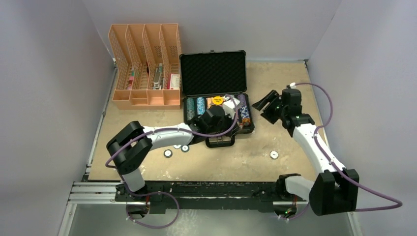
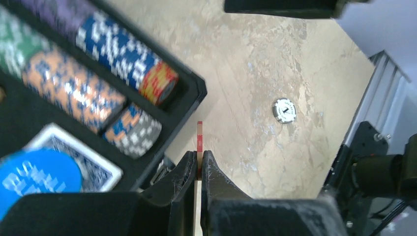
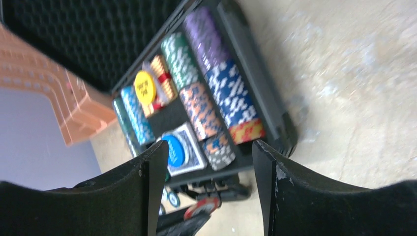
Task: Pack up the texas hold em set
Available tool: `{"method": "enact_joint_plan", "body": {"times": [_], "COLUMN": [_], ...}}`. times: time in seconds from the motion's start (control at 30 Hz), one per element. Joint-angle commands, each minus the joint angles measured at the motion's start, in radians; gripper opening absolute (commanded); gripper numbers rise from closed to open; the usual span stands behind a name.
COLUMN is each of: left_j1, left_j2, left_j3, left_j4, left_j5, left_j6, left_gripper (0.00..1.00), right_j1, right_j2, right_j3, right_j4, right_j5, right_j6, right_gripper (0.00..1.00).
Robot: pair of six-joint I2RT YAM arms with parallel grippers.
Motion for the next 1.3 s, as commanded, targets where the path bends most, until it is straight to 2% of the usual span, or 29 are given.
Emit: {"method": "enact_joint_plan", "body": {"times": [0.0, 0.13, 0.33, 0.43, 0.63, 0.77, 0.9, 1.1, 1.27], "left_j1": [-0.001, -0.002, -0.001, -0.001, -0.002, -0.001, 0.000, 0.000, 0.001], "left_j2": [0.028, 0.093, 0.262, 0.320, 0.388, 0.431, 0.442, 0.373, 0.205], "left_j3": [0.192, 0.312, 0.579, 0.649, 0.719, 0.787, 0.806, 0.778, 0.666], "left_j4": [-0.198, -0.304, -0.584, -0.640, -0.649, -0.694, -0.713, -0.716, -0.586], "left_j5": [0.075, 0.104, 0.145, 0.156, 0.090, 0.040, 0.015, 0.012, -0.046], "left_j6": [0.352, 0.488, 0.659, 0.690, 0.685, 0.651, 0.623, 0.599, 0.488], "left_gripper": [0.00, 0.00, 0.00, 0.00, 0.01, 0.11, 0.27, 0.31, 0.33], "right_j1": [-0.096, -0.201, -0.297, -0.319, -0.333, -0.334, -0.334, -0.334, -0.334], "right_j2": [0.048, 0.078, 0.095, 0.087, 0.088, 0.080, 0.072, 0.044, 0.008], "right_j3": [0.050, 0.008, -0.093, -0.117, -0.150, -0.169, -0.167, -0.140, -0.119], "right_j4": [0.036, 0.082, 0.145, 0.141, 0.138, 0.145, 0.129, 0.045, -0.046], "right_j5": [0.015, -0.084, -0.214, -0.221, -0.234, -0.245, -0.244, -0.189, -0.073], "right_j6": [-0.032, -0.032, -0.011, -0.018, -0.037, -0.043, -0.057, -0.127, -0.184], "right_gripper": [0.65, 0.64, 0.62, 0.62, 0.62, 0.62, 0.62, 0.62, 0.61]}}
